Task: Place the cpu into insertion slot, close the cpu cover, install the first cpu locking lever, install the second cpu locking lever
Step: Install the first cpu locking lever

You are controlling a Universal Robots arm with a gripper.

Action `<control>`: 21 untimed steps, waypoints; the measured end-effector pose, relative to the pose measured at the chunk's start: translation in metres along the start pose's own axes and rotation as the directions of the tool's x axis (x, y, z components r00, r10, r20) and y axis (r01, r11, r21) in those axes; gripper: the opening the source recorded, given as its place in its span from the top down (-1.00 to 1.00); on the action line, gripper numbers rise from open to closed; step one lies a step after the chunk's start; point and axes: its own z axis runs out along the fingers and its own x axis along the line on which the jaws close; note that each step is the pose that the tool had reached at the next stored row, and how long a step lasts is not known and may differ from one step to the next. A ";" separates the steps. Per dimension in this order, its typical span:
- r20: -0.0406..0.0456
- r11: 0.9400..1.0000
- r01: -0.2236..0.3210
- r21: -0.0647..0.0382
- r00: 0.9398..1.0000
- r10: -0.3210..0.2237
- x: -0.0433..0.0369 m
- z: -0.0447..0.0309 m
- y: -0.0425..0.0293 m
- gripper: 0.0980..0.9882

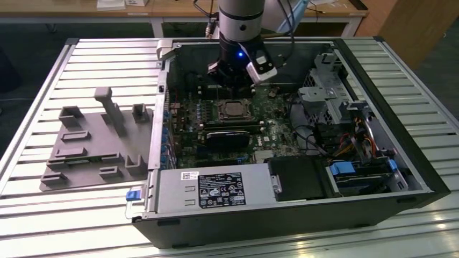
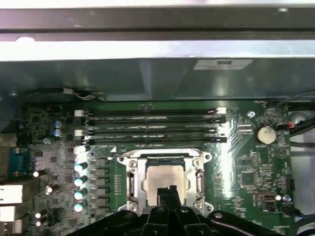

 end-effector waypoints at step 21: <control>0.003 0.999 -0.001 -0.052 1.000 0.001 0.0539 -0.0013 -0.0024 0.99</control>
